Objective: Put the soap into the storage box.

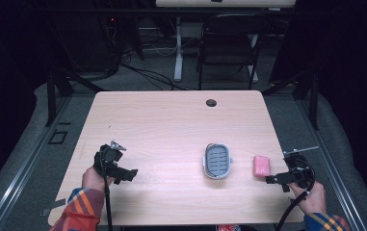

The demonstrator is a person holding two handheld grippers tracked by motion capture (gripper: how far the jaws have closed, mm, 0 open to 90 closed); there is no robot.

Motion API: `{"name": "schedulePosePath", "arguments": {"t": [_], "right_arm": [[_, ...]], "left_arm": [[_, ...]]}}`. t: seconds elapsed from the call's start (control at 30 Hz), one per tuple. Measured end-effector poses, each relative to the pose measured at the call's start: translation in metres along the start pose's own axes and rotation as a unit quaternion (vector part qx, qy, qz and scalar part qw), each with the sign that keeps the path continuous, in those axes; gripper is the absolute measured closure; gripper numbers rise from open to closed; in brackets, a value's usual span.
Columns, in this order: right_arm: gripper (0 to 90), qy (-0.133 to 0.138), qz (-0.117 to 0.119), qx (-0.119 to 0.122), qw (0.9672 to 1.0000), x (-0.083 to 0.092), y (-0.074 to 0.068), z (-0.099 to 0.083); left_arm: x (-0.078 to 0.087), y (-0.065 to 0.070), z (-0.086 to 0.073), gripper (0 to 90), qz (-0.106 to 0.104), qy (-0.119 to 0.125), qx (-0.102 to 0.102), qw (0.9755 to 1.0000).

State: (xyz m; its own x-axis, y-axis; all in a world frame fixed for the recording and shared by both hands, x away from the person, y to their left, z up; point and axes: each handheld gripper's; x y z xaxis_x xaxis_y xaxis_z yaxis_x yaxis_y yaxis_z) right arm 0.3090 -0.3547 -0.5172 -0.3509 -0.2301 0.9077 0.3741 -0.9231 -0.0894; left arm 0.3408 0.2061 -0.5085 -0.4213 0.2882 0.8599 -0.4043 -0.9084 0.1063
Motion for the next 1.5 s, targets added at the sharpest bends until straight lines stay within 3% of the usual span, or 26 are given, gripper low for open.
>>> {"name": "schedulePosePath", "arguments": {"t": [0.57,0.6,0.77,1.23,1.5], "right_arm": [[0.0,0.004,0.002,-0.013,0.9999,0.001,-0.004,0.001],[0.0,0.007,-0.009,-0.020,0.9997,0.002,-0.005,0.002],[0.0,0.014,-0.001,-0.025,0.9996,0.002,-0.007,0.004],[0.0,0.024,-0.003,-0.032,0.9992,-0.009,-0.020,0.029],[0.0,0.021,0.006,-0.045,0.9987,-0.016,-0.018,0.038]], "left_arm": [[0.000,0.001,0.000,0.0,0.000,0.002,-0.003,1.0000],[-0.001,0.002,0.000,0.1,0.000,0.001,-0.004,1.0000],[-0.001,0.002,0.000,0.1,0.000,0.001,-0.004,1.0000],[-0.001,0.003,0.001,0.1,-0.002,0.001,-0.007,1.0000],[-0.001,0.003,0.001,0.1,-0.003,0.000,-0.008,1.0000]]}}
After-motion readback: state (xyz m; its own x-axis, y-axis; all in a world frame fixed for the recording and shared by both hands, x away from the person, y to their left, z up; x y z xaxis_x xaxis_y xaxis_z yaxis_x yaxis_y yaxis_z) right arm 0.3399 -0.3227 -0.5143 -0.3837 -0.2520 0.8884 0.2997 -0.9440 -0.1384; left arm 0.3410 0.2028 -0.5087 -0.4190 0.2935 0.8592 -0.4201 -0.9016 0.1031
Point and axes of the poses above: each handheld gripper's, and its own axes: x roughly backward along the jaws, z roughly out of its top, y roughly to its right, and after that the axes turned 11 degrees about x, right-handed
